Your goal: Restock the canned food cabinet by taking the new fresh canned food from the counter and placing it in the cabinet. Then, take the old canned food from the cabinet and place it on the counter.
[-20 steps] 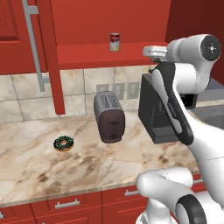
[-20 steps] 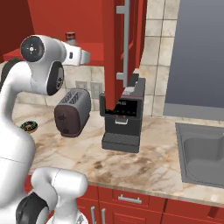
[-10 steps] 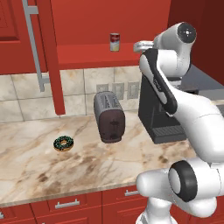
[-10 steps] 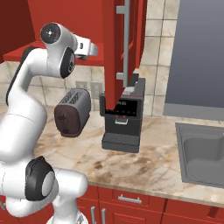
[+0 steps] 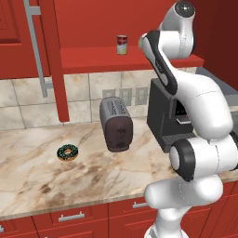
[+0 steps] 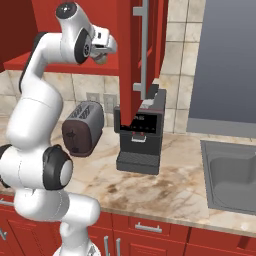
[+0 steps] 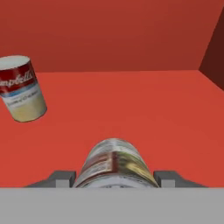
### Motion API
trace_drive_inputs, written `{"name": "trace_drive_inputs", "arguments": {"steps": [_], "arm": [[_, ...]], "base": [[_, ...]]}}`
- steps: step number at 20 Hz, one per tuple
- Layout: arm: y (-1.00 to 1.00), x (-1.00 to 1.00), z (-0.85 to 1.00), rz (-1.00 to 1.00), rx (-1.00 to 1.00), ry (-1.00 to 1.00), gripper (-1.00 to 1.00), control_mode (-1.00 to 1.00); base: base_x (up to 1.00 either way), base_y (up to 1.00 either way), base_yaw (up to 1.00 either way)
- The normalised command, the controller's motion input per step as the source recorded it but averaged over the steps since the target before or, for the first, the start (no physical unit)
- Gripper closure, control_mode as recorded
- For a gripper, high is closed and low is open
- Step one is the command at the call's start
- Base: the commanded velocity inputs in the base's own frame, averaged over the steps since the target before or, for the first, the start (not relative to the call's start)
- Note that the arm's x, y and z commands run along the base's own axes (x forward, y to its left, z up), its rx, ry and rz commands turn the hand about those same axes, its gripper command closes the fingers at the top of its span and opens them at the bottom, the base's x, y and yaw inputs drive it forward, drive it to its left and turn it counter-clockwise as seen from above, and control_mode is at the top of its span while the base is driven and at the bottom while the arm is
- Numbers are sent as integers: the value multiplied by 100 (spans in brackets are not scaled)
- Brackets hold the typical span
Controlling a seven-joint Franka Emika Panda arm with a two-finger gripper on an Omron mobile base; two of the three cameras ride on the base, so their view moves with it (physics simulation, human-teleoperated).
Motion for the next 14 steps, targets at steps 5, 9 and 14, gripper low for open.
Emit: {"name": "trace_drive_inputs", "arguments": {"steps": [5,9,14], "arm": [[-12,34,-31,0,-5,-1,-100,-100],[0,28,0,0,0,-1,-100,-100],[0,40,0,0,0,-8,-100,-100]], "base": [[0,0,0],[0,0,0],[0,0,0]]}}
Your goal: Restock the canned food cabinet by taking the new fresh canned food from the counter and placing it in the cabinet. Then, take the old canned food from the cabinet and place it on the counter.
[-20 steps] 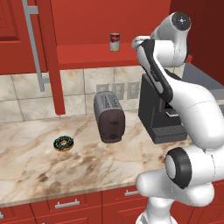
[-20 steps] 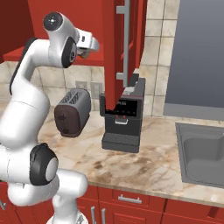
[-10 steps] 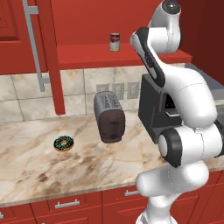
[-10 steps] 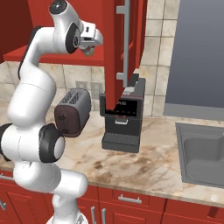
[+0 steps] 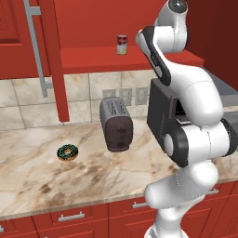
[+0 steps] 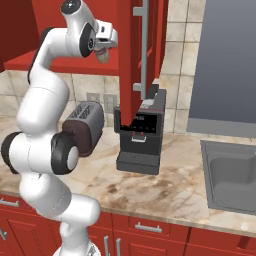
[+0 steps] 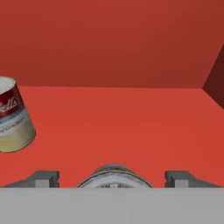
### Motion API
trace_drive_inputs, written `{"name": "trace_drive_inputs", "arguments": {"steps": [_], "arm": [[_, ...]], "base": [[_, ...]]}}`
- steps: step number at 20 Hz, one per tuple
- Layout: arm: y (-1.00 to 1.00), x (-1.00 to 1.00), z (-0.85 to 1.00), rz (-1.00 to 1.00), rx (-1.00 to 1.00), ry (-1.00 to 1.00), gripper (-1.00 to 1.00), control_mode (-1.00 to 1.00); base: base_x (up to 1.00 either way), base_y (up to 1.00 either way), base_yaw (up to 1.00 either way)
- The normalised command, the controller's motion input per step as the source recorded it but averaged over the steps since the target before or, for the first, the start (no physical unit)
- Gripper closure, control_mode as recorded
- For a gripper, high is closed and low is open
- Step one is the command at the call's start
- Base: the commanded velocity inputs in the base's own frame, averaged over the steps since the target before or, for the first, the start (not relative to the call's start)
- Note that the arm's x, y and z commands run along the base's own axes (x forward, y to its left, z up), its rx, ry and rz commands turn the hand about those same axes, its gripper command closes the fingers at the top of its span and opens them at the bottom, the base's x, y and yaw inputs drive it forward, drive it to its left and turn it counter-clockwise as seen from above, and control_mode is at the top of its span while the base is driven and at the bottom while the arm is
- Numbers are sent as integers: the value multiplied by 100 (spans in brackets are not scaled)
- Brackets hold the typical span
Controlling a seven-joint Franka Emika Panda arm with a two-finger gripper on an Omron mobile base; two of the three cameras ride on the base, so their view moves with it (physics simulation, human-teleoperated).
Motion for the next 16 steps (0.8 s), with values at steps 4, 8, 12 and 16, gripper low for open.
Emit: {"name": "trace_drive_inputs", "arguments": {"steps": [4,8,12,16], "arm": [[0,45,0,0,0,-19,-100,-100],[0,11,5,0,0,-30,-100,-100],[3,-56,47,0,0,-41,-100,-100],[0,-97,55,0,0,-23,-100,-100]], "base": [[0,0,0],[0,0,0],[0,0,0],[0,0,0]]}}
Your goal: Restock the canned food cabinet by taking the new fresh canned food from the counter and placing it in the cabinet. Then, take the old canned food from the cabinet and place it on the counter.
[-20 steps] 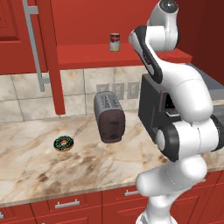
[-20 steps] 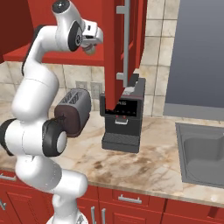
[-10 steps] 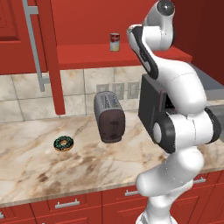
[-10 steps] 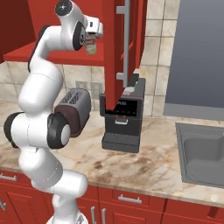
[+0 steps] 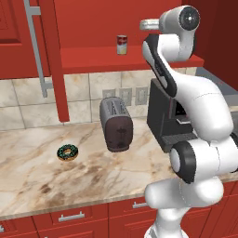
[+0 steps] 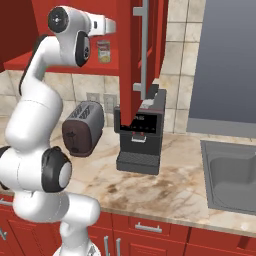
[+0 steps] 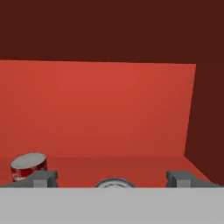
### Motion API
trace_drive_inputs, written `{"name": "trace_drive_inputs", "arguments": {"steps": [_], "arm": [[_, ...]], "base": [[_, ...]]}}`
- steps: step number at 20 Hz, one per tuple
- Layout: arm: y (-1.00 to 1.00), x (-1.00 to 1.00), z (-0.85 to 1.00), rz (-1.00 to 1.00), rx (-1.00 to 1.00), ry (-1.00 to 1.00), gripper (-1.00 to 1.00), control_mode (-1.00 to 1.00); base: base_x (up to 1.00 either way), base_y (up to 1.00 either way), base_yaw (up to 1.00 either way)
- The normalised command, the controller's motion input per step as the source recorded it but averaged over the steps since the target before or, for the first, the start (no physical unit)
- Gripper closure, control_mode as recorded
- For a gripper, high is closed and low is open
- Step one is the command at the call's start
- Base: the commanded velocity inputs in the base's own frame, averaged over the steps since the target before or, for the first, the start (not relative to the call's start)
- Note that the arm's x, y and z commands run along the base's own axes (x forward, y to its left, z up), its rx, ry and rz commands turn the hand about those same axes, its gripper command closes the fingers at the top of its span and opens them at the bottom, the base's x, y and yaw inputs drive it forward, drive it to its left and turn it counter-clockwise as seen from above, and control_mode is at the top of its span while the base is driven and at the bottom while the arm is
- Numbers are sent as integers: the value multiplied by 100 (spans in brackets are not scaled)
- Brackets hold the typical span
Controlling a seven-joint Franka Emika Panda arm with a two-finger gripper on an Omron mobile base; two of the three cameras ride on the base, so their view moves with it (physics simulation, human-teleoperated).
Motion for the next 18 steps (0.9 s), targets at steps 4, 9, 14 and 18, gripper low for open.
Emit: {"name": "trace_drive_inputs", "arguments": {"steps": [4,9,14,18], "arm": [[38,-100,0,4,-4,16,-100,-100],[84,-99,0,14,-6,18,-100,-100],[75,-18,-33,11,-12,9,-100,-100],[35,17,-99,0,-20,28,-100,-100]], "base": [[0,0,0],[0,0,0],[0,0,0],[0,0,0]]}}
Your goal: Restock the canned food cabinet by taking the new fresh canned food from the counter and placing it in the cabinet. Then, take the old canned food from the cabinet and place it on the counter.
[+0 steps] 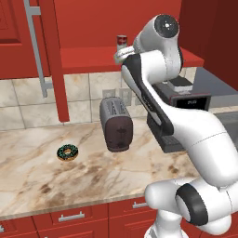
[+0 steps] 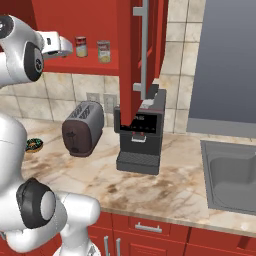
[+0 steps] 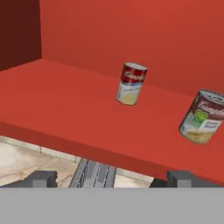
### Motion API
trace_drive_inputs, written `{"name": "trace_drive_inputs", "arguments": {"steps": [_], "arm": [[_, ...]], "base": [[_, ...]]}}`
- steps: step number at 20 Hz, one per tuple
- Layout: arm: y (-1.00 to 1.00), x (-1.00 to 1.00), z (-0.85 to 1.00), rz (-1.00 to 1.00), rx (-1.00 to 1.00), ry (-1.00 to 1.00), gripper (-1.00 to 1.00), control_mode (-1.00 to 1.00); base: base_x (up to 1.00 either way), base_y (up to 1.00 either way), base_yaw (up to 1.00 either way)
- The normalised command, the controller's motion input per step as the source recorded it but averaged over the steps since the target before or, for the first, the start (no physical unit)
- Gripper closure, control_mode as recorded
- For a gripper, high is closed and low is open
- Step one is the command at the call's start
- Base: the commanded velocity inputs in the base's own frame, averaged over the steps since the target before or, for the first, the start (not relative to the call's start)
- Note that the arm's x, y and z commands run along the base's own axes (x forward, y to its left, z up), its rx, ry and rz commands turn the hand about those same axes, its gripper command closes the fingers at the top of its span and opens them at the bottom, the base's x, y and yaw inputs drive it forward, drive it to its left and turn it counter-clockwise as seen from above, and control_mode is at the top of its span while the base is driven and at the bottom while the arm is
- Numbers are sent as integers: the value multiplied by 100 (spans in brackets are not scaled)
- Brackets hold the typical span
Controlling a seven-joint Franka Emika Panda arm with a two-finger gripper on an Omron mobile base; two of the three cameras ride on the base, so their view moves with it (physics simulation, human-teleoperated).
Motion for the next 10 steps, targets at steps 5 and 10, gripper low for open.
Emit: {"name": "trace_drive_inputs", "arguments": {"steps": [5,10], "arm": [[9,47,-42,-1,-5,8,-100,-100],[-54,44,0,-8,18,0,-100,-100]], "base": [[0,0,0],[0,0,0]]}}
